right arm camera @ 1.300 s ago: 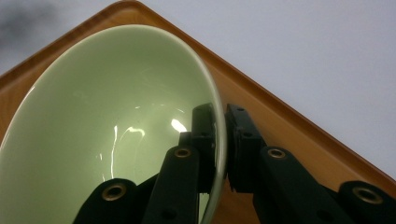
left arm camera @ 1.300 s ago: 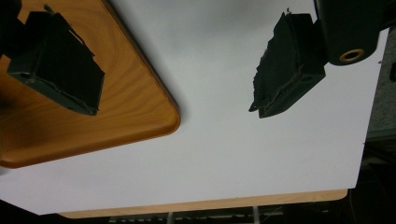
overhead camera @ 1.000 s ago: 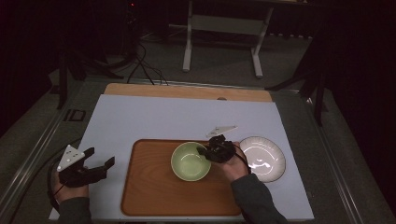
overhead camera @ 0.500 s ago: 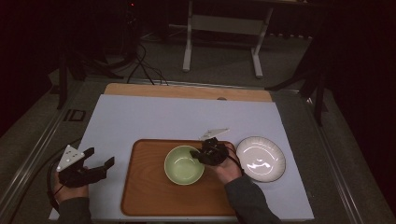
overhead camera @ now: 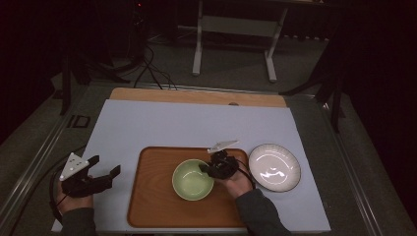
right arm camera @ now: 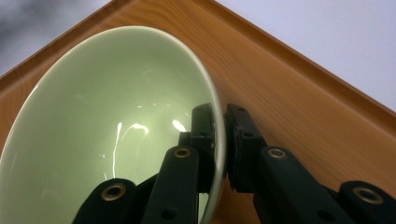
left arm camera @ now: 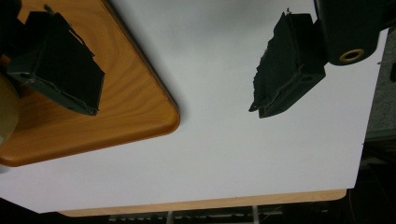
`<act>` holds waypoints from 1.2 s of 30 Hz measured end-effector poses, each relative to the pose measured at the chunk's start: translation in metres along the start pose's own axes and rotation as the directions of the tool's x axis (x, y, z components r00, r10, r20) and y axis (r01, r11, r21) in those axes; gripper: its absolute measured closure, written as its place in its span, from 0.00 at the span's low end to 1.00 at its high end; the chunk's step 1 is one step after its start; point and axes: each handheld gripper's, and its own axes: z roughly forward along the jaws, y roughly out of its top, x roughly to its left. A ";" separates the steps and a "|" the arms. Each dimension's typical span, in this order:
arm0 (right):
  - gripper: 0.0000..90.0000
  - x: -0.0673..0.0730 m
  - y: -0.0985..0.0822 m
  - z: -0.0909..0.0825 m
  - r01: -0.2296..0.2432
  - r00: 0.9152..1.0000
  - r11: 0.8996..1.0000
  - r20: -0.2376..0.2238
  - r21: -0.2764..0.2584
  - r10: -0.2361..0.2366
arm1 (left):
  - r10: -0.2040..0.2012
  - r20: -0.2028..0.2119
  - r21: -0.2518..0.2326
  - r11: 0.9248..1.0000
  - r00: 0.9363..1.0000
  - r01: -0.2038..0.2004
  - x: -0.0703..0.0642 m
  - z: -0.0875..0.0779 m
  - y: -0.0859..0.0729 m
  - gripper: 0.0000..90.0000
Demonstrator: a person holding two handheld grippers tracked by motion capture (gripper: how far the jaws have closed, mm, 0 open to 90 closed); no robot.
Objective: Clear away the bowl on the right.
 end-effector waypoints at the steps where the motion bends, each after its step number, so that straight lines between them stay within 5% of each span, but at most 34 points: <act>1: 0.92 0.000 -0.001 0.001 0.001 1.000 1.000 -0.002 0.003 -0.001 | 0.000 0.000 0.000 1.000 1.000 0.000 0.000 0.000 0.000 0.18; 29: 0.92 -0.010 -0.007 0.011 -0.016 0.999 0.998 -0.027 0.057 0.018 | -0.004 -0.006 0.003 1.000 1.000 0.004 0.000 0.000 0.000 0.18; 36: 0.80 -0.011 -0.006 0.003 -0.009 1.000 0.999 -0.022 0.035 0.010 | -0.004 -0.007 0.002 1.000 1.000 0.004 0.000 0.000 0.000 0.18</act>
